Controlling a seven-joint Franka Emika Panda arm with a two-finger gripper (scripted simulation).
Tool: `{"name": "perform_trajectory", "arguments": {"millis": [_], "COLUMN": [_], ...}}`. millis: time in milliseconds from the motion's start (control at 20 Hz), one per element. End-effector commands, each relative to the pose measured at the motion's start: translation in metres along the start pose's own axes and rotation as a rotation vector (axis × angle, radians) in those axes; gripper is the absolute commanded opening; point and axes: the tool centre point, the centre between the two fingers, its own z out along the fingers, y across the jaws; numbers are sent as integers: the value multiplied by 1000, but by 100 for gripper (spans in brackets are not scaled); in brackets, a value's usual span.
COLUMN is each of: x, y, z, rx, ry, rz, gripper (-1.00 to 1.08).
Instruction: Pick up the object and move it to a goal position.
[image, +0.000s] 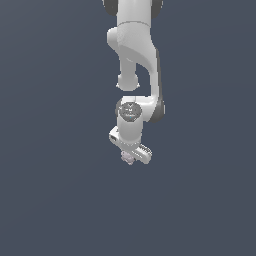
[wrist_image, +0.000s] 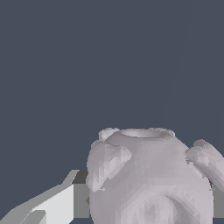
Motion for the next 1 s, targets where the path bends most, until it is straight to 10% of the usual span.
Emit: {"name": "perform_trajectory", "arguments": {"millis": [0, 950], "x": [0, -6], "y": [6, 124], "z": [-6, -129], "rx": [1, 3], "ry": [1, -1], "rz": [1, 2], "gripper": [-100, -100]}}
